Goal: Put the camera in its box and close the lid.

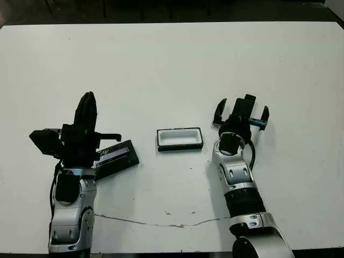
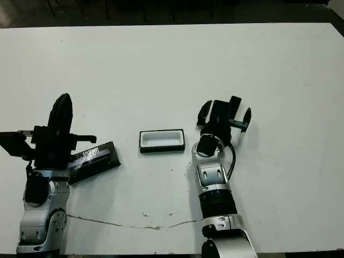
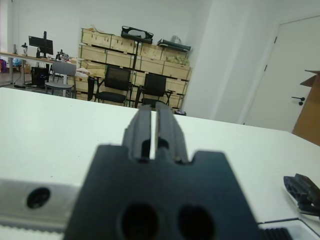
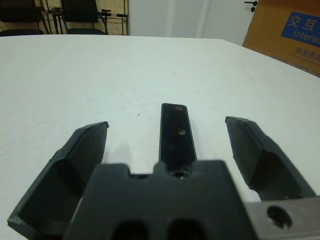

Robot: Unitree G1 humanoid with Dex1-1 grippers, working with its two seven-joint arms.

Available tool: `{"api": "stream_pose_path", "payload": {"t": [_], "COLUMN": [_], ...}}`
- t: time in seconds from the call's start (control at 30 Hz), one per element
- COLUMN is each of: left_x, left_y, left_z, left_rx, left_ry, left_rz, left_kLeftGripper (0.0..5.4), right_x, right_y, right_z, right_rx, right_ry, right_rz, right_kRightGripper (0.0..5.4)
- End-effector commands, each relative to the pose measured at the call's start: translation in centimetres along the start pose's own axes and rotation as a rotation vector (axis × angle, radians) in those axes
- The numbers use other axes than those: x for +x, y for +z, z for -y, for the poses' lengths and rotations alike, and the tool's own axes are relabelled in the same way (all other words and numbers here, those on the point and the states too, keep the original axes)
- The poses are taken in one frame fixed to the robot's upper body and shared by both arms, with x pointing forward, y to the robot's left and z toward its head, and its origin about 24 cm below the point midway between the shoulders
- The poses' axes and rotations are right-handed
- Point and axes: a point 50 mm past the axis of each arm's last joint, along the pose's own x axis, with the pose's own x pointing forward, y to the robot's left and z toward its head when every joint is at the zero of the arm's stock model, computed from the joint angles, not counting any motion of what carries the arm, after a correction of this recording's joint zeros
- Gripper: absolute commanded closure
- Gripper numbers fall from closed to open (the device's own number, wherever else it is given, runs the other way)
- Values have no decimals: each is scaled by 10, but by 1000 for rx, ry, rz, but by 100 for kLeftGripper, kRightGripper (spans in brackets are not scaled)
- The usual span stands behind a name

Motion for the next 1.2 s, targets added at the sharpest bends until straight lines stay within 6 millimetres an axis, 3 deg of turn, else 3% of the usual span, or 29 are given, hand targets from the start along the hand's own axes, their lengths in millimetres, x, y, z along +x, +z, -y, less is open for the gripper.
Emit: {"api": "stream_pose_path", "payload": {"t": [0.03, 0.53, 1.2], "left_x": [-6, -5, -6], "left_y": [-7, -6, -4], "left_z": [-4, -6, -3], "left_rx": [11, 1, -4], "left_ry": [11, 4, 8], "left_rz": [-50, -50, -53], "left_kLeftGripper": [540, 540, 540], "right_x": [-9, -8, -4], "right_y": [-26, -30, -34], "right_z": [-2, -2, 2], "right_rx": [13, 82, 91], "right_ry": [-22, -85, -65], "right_rz": [-124, -122, -215], "right_kRightGripper": [0, 10, 360]}}
